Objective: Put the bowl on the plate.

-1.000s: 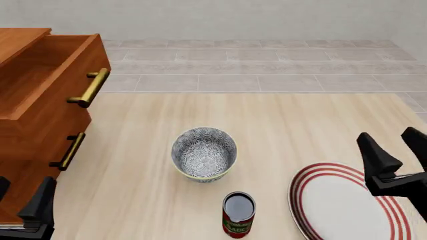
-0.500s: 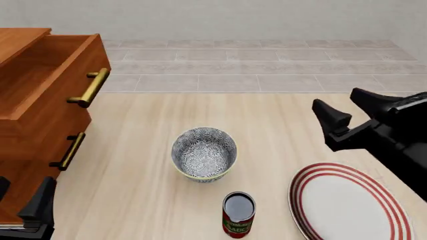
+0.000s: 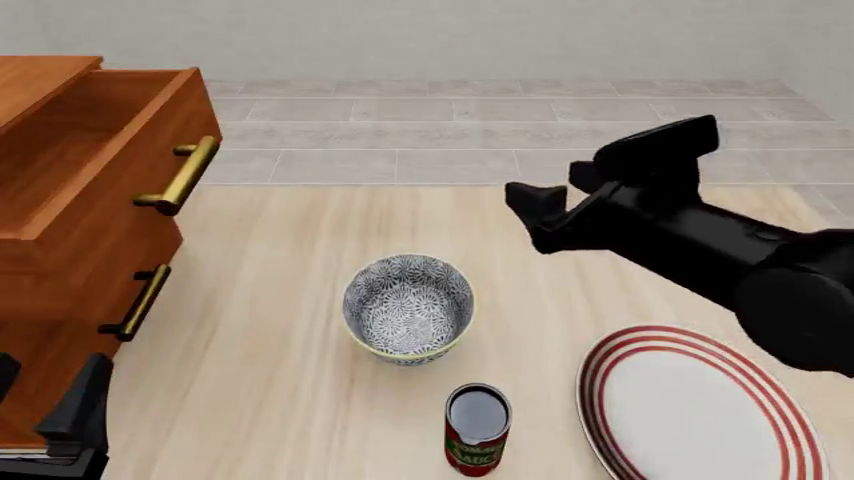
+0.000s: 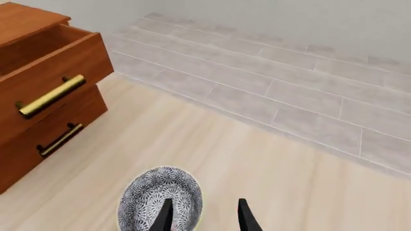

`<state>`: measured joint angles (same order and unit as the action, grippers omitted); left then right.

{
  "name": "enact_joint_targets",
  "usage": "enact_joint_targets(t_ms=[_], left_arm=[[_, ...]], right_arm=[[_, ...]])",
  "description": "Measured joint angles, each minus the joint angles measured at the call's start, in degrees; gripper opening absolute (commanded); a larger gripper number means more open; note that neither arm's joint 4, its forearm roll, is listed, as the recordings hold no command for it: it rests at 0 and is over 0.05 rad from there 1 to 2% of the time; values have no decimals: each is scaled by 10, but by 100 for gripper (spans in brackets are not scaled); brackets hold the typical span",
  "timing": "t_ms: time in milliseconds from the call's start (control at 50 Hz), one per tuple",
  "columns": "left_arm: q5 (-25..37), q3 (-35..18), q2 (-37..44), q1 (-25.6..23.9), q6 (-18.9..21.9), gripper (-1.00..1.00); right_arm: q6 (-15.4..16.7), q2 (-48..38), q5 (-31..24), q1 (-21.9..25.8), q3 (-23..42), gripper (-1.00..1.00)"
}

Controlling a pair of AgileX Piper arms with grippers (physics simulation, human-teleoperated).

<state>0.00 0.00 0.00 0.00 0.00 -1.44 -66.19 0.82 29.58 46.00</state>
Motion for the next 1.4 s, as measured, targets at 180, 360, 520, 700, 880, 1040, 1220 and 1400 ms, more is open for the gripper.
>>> enact_joint_targets(t_ms=[180, 360, 520, 700, 880, 1040, 1220, 1400], left_arm=[[0, 0, 0, 0, 0, 100], [0, 0, 0, 0, 0, 100], [0, 0, 0, 0, 0, 100], [0, 0, 0, 0, 0, 100], [0, 0, 0, 0, 0, 100], [0, 0, 0, 0, 0, 100], [0, 0, 0, 0, 0, 100], [0, 0, 0, 0, 0, 100]], right_arm=[[-6, -64, -34, 26, 53, 100], [-8, -119, -71, 34, 94, 100], [-17, -159, -97, 39, 122, 100], [-6, -207, -127, 29, 157, 100], [-1, -246, -148, 28, 180, 100], [-1, -276, -158, 30, 195, 100], [-2, -306, -161, 30, 207, 100], [-2, -330, -159, 26, 215, 100]])
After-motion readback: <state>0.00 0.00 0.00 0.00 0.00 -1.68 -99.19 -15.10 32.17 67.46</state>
